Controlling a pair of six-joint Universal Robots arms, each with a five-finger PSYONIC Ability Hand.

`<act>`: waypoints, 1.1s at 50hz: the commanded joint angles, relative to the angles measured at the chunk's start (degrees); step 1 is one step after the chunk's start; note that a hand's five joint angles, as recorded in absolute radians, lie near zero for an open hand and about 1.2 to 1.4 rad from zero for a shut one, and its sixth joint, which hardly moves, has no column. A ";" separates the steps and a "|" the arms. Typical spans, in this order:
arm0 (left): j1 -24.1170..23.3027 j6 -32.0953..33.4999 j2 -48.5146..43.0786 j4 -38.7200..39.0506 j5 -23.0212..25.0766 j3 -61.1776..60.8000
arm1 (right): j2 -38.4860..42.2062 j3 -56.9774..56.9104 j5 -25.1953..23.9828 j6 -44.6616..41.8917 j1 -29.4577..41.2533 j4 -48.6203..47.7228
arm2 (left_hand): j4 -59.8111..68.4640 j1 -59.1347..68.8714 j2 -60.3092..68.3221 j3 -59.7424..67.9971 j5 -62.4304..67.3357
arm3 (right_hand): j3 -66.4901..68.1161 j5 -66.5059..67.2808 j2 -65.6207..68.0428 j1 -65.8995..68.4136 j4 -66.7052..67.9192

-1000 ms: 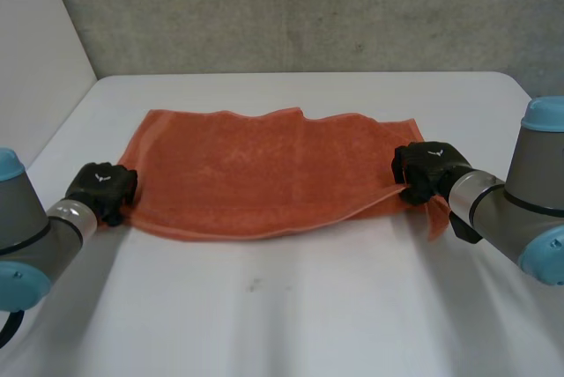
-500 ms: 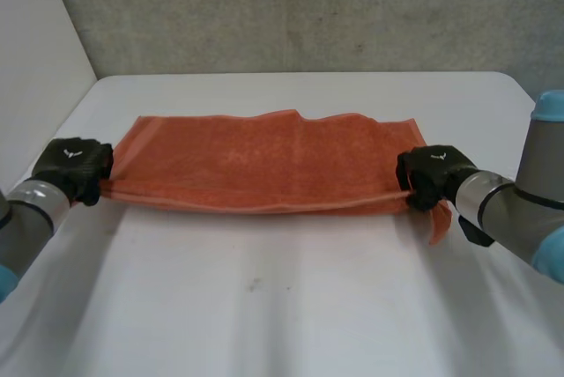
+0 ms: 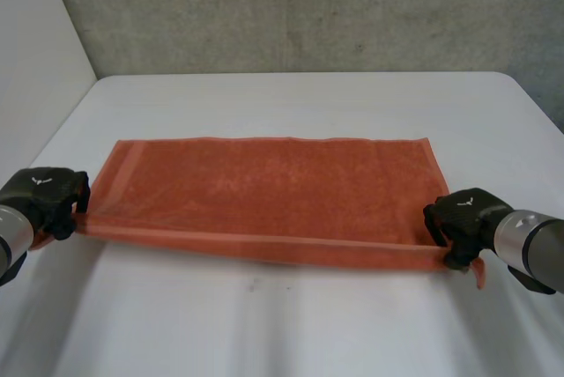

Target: Fold the laundry

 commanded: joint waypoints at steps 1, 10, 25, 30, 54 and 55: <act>-0.09 -0.01 -1.16 0.78 -0.01 0.03 | 0.04 4.22 -0.07 0.10 -4.09 -2.20 | 10.31 13.92 10.27 10.48 11.58 | 6.58 5.42 5.98 13.21 6.40; -0.27 -0.01 -1.25 0.60 -0.01 -0.14 | -3.37 7.57 -1.56 -0.78 -6.20 -3.52 | 10.31 13.92 10.27 10.48 11.58 | 28.73 27.57 28.13 35.36 28.55; 1.49 8.32 -0.28 -13.53 -0.02 -1.82 | -9.62 7.93 -2.70 -18.51 -11.82 16.95 | 10.31 13.92 10.27 10.48 11.58 | 28.73 27.57 28.13 35.36 28.55; 1.67 9.39 -0.54 -13.11 0.16 -0.50 | -8.83 3.26 -2.97 -17.65 -12.00 14.59 | 10.31 13.92 10.27 10.48 11.58 | 28.73 27.57 28.13 35.36 28.55; -9.23 6.05 -25.50 2.10 -2.30 27.10 | 16.22 -24.42 5.12 -6.49 -0.58 -0.35 | 10.31 13.92 10.27 10.48 11.58 | 28.73 27.57 28.13 35.36 28.55; -9.67 6.14 -27.77 2.44 -3.17 29.62 | 17.78 -25.64 6.33 -6.49 -0.32 -2.18 | 10.31 13.92 10.27 10.48 11.58 | 28.73 27.57 28.13 35.36 28.55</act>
